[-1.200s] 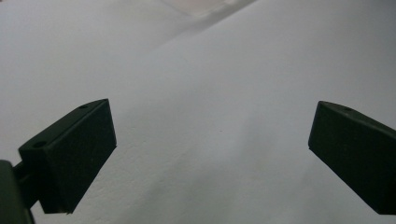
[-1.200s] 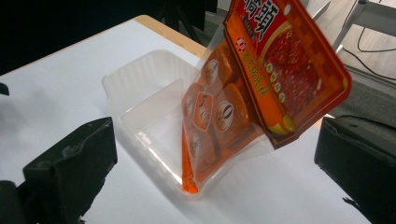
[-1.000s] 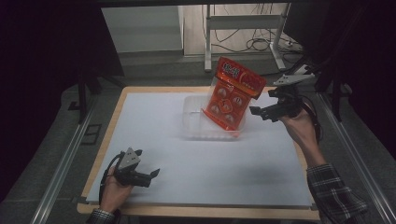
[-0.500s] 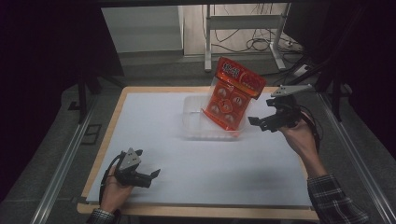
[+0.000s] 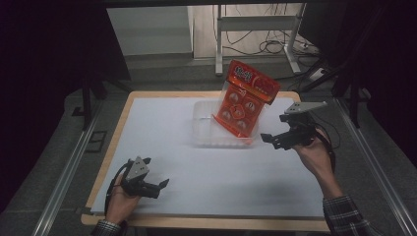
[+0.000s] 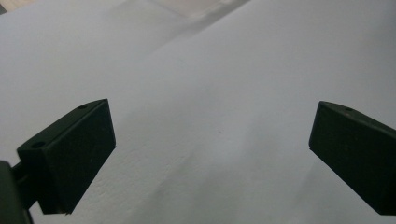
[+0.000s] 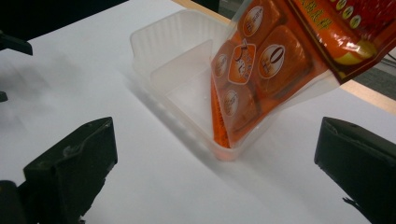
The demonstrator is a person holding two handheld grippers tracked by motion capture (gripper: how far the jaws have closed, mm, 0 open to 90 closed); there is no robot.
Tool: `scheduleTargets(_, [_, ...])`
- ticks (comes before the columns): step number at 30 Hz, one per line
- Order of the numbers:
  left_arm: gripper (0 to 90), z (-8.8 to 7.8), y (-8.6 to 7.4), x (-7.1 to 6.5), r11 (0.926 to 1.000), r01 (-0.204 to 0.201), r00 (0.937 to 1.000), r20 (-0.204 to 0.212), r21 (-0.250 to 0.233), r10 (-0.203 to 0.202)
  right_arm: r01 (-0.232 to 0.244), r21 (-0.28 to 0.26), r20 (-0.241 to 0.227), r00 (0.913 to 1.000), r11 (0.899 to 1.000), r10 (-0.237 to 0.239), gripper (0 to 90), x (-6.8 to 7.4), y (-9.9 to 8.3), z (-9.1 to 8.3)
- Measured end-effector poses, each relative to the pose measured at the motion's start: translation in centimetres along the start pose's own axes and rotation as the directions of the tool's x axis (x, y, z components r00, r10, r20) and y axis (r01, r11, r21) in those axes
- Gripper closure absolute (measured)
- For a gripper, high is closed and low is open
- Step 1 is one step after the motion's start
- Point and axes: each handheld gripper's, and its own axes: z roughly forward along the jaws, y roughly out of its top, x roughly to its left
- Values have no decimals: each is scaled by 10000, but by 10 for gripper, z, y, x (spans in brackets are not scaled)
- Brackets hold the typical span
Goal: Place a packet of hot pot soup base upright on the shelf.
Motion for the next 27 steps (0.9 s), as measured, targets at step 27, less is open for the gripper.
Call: scheduleTargets(27, [3,0,0,-1,10000,-34,10000,-26,17,34,-609,-455,-5,9981,9971,610,5,17,-61,-1])
